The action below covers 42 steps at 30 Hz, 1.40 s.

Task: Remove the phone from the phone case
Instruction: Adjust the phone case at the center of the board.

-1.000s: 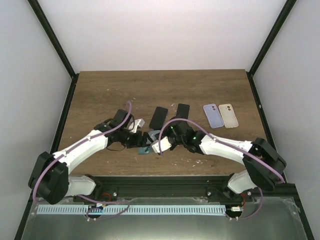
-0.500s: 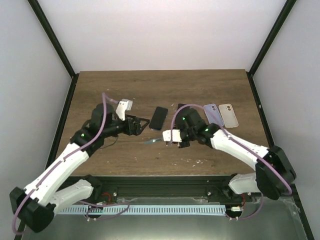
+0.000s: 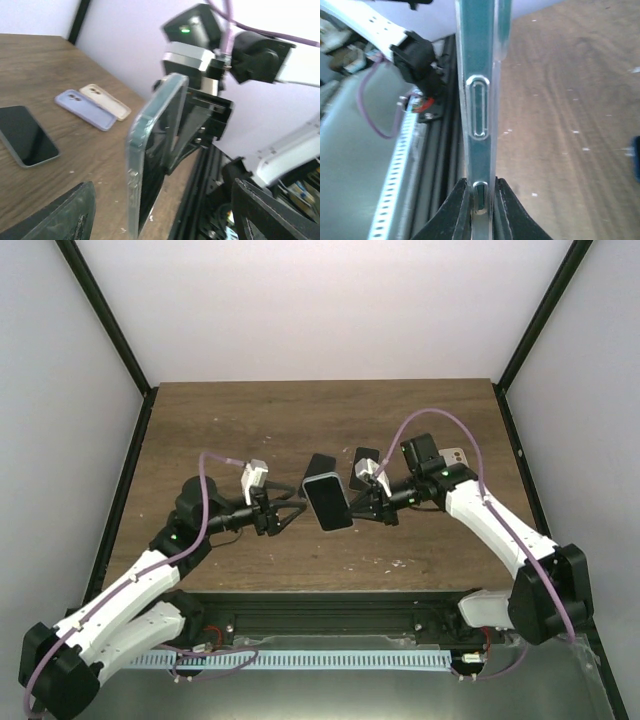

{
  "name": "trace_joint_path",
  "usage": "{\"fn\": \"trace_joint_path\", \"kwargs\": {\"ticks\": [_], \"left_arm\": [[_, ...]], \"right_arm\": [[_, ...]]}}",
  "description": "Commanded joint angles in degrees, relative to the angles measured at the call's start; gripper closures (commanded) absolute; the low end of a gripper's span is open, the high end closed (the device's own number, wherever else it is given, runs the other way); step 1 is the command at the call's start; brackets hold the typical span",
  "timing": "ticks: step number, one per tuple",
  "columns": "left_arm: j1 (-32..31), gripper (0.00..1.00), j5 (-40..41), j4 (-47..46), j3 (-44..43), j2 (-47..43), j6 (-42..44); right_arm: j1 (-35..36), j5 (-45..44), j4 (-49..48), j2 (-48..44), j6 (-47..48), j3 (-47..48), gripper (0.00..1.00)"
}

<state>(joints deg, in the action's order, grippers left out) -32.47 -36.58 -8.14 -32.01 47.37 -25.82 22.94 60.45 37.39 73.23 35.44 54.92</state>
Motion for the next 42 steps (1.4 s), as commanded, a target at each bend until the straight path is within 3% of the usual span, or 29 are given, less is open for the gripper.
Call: {"fn": "trace_joint_path", "kwargs": {"ticks": [1,6,11,13,17,29,40,42], "left_arm": [[-2.6,0.26,-8.1,-7.2,0.4,1.3,2.0],[-3.7,0.41,-8.6,-6.5,-1.5,3.4,3.6],[-3.8,0.48,-9.1,-6.8,-3.3,6.1,3.4],[-3.8,0.48,-8.5,-6.7,-4.0,7.2,3.2],[-3.9,0.37,-3.8,-4.9,-5.0,9.0,3.4],[-3.9,0.34,-0.7,-5.2,-6.1,11.8,1.5],[-4.5,0.64,-10.3,-8.4,-8.2,16.5,-0.3],[-4.6,0.66,-10.5,-8.7,-8.5,16.8,-0.3]], "right_arm": [[-0.3,14.5,6.1,1.8,-2.4,3.4,0.99],[-0.2,15.9,5.9,2.7,-4.0,3.0,0.99],[-0.2,17.1,7.2,3.5,-2.9,3.0,0.99],[-0.3,17.8,8.2,3.8,-1.7,3.1,0.99],[-0.3,18.6,9.2,3.9,-0.8,3.0,0.99],[-0.3,17.6,7.7,4.1,-2.1,2.0,0.99],[-0.3,16.3,6.5,4.5,-3.2,1.6,0.99],[-0.3,16.4,6.5,4.6,-3.2,1.6,0.99]]}}
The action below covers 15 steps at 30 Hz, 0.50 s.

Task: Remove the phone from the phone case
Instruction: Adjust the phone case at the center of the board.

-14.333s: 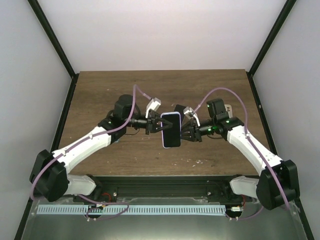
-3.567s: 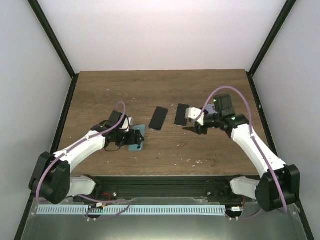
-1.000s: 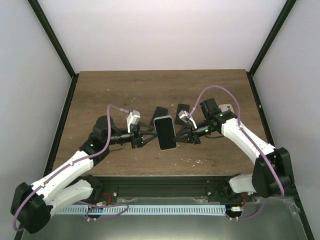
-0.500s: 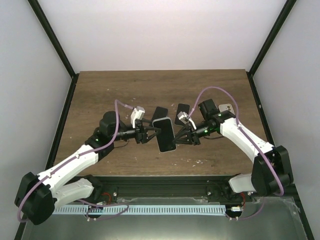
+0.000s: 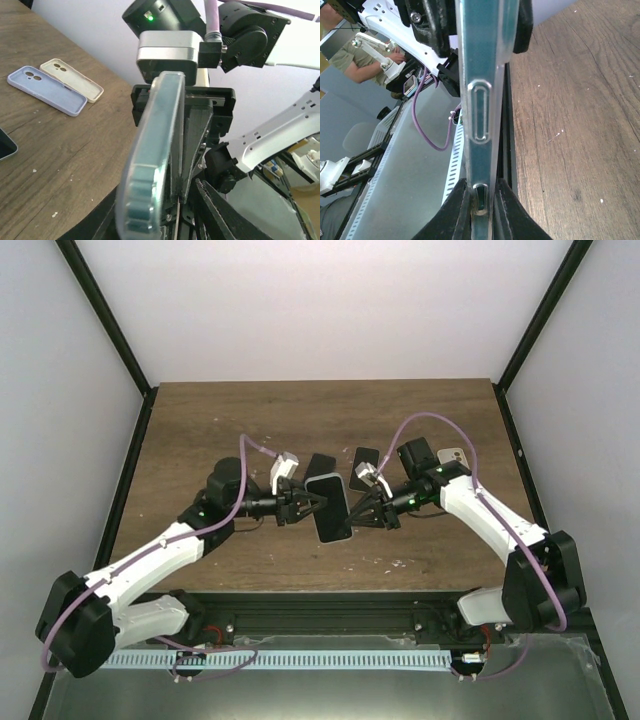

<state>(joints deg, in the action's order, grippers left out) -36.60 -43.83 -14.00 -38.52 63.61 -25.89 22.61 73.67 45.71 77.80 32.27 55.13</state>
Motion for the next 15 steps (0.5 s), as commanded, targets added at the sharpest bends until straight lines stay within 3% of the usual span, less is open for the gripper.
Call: {"fn": "trace_joint_path", "kwargs": {"ticks": [1,5,15], "left_arm": [[-0.5,0.66,-3.4,-3.2,-1.9,0.8,-0.2],[-0.6,0.67,-4.9,-4.4,-2.6,2.0,-0.9],[-1.0,0.85,-6.2,-4.7,-2.7,2.7,-1.3]], "right_arm": [[0.1,3.2,-1.9,0.1,-0.1,1.4,0.99],[0.1,3.3,-1.9,0.5,-0.2,1.3,0.99],[0.1,2.7,-3.1,0.0,-1.3,0.8,0.99]]}}
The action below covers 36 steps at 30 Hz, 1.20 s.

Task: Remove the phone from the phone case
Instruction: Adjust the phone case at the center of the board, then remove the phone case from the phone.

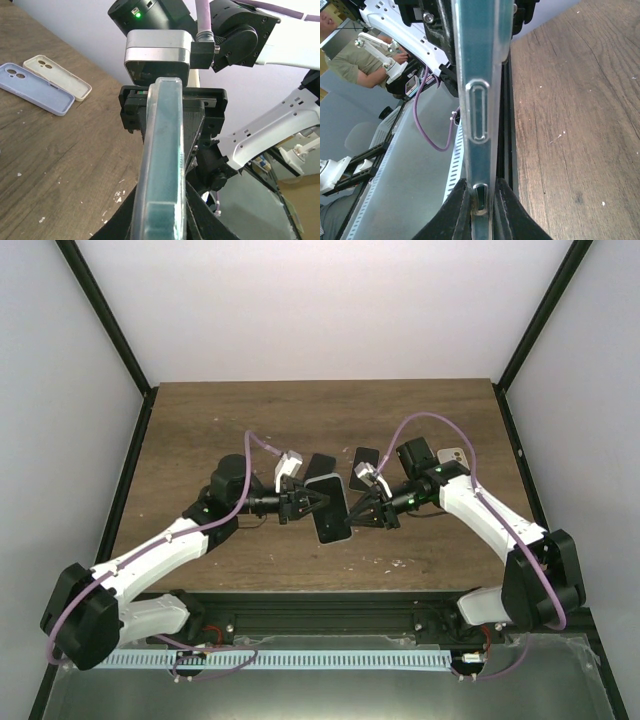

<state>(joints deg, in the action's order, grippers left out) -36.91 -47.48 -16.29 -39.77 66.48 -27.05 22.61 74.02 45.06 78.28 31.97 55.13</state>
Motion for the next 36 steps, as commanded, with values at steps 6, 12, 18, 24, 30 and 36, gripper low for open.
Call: {"fn": "trace_joint_path", "kwargs": {"ticks": [6,12,18,24,30,36], "left_arm": [[-0.6,1.0,-2.3,-1.9,-0.8,-1.2,-0.4],[-0.6,1.0,-3.3,0.4,-2.0,-1.4,-0.8],[-0.5,1.0,-5.7,-3.2,-2.0,-1.1,-3.9],[-0.5,1.0,-8.0,-9.6,-1.0,-0.8,-6.5],[-0.5,1.0,-9.0,-10.3,-1.8,0.2,-6.8],[-0.5,1.0,-11.6,-10.8,-2.3,1.4,-6.8]], "right_arm": [[0.1,1.0,0.0,-0.9,1.4,2.4,0.84],[0.2,-4.5,7.2,-5.8,13.7,4.4,0.53],[1.2,-12.8,7.4,-8.8,18.3,1.8,0.48],[5.3,-18.6,6.2,-10.4,18.1,-1.1,0.48],[10.5,-19.7,6.2,-12.7,17.3,-1.9,0.52],[10.8,-19.8,8.4,-14.0,18.3,0.0,0.57]]}}
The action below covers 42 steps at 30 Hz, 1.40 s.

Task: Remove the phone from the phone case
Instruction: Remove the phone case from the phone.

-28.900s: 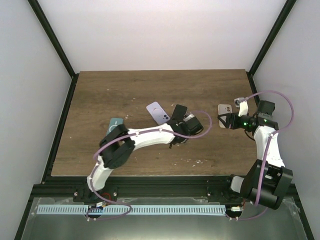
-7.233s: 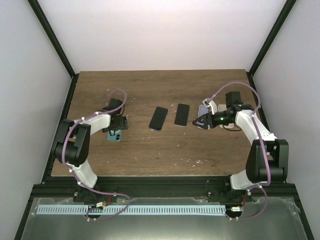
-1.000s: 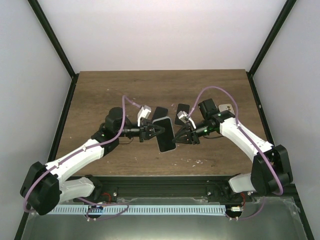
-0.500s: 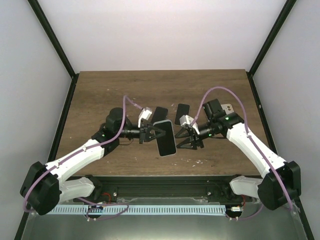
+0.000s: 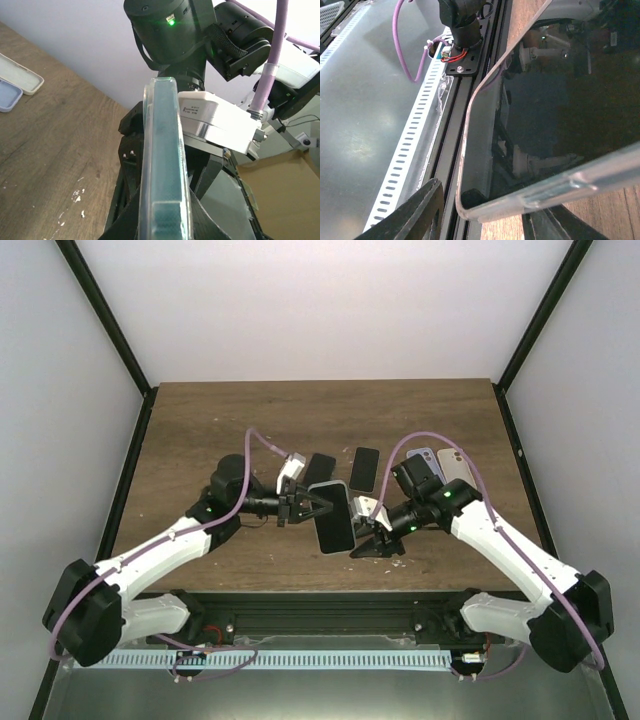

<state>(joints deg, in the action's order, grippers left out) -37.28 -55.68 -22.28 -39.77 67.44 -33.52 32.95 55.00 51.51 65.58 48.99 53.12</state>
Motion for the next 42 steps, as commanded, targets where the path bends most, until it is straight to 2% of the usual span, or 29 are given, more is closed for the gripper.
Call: {"fn": "trace_joint_path", "kwargs": {"ticks": [1,6,17,20,24,32,42], "left_arm": [[-0.2,1.0,-4.0,-4.8,-2.4,0.5,-0.3],[-0.2,1.0,-7.0,-5.7,-2.7,1.6,-0.3],[-0.2,1.0,-7.5,-6.8,-3.7,3.0,-1.2],[-0.2,1.0,-8.0,-6.5,-3.9,3.1,-1.4],[-0.1,1.0,-9.6,-5.8,-4.7,3.7,-1.3],[-0.3,1.0,-14.9,-14.8,-4.6,6.1,-9.9],[-0.3,1.0,-16.3,-12.3,-6.2,5.6,-12.2]], "right_arm": [[0.4,-0.8,2.6,-1.4,1.9,2.4,0.57],[0.7,-1.1,4.7,-1.8,3.6,4.1,0.58],[4.8,-6.4,4.4,-1.7,4.2,3.6,0.57],[4.9,-7.2,4.0,-2.0,4.5,3.7,0.65],[5.1,-8.1,4.0,-2.4,5.7,4.7,0.69],[5.8,-8.2,2.3,0.2,9.2,7.6,0.74],[5.9,-8.4,-1.1,2.2,13.8,8.2,0.75]]}}
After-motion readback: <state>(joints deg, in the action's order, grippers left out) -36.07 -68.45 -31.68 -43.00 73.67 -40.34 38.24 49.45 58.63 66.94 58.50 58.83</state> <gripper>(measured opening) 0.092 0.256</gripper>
